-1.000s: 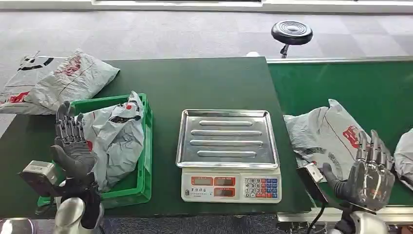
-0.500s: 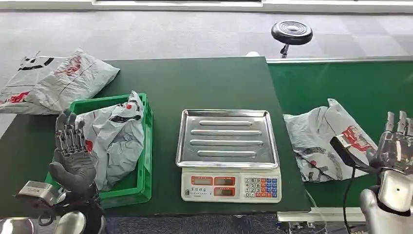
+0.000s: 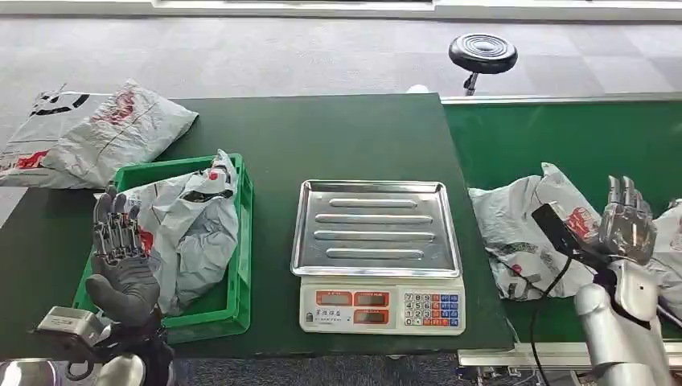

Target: Moved the parcel from conveyor to table for the left to box.

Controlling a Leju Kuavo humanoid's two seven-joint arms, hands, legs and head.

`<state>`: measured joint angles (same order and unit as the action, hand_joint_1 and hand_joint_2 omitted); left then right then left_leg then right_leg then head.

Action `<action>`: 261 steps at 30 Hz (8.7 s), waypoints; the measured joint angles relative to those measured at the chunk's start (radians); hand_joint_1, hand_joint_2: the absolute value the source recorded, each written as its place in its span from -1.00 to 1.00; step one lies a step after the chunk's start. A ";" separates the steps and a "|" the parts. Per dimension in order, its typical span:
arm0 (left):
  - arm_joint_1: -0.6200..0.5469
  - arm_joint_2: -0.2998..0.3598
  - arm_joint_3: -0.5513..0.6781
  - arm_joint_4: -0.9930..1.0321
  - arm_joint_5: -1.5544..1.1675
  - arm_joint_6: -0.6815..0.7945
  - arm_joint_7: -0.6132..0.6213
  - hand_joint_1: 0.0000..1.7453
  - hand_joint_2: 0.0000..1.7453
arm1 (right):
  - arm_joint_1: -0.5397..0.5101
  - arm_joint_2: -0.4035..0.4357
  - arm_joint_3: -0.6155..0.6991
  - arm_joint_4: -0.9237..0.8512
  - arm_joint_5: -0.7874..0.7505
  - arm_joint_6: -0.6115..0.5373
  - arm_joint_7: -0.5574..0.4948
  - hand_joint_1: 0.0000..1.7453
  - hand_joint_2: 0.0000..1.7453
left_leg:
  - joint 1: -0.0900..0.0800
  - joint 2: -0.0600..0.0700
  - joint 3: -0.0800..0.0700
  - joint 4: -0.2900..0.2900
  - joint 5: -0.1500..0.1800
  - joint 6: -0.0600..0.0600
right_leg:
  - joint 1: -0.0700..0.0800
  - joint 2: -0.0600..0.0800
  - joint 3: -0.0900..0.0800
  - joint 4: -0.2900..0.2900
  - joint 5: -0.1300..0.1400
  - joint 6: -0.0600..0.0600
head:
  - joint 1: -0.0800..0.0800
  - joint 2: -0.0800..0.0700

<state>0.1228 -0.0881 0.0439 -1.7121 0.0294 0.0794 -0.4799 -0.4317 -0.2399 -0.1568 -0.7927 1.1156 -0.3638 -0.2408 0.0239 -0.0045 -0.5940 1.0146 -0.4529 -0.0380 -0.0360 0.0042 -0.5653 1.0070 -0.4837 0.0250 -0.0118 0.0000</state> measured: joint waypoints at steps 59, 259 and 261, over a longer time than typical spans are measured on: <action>-0.042 -0.032 -0.074 0.072 -0.090 -0.016 0.112 -1.00 -1.00 | 0.361 0.147 0.135 -0.251 0.154 0.233 0.417 1.00 1.00 | 0.000 -0.002 0.003 0.000 -0.002 0.002 | 0.000 -0.002 0.006 -0.003 -0.002 0.003 | 0.000 0.000; -0.594 0.061 -0.493 0.554 -1.421 0.288 0.444 1.00 1.00 | 0.666 0.407 0.369 -1.027 -0.289 -0.085 -0.247 -1.00 1.00 | 0.002 -0.001 -0.005 -0.001 0.009 0.002 | 0.001 0.000 -0.004 -0.003 0.008 0.002 | 0.000 0.000; -0.594 0.061 -0.493 0.554 -1.421 0.288 0.444 1.00 1.00 | 0.666 0.407 0.369 -1.027 -0.289 -0.085 -0.247 -1.00 1.00 | 0.002 -0.001 -0.005 -0.001 0.009 0.002 | 0.001 0.000 -0.004 -0.003 0.008 0.002 | 0.000 0.000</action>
<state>-0.4716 -0.0267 -0.4490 -1.1585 -1.3912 0.3677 -0.0362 0.2342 0.1671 0.2121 -1.8200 0.8263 -0.4490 -0.4883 0.0254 -0.0053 -0.5989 1.0140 -0.4443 -0.0364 -0.0347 0.0037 -0.5697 1.0044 -0.4756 0.0273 -0.0118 0.0000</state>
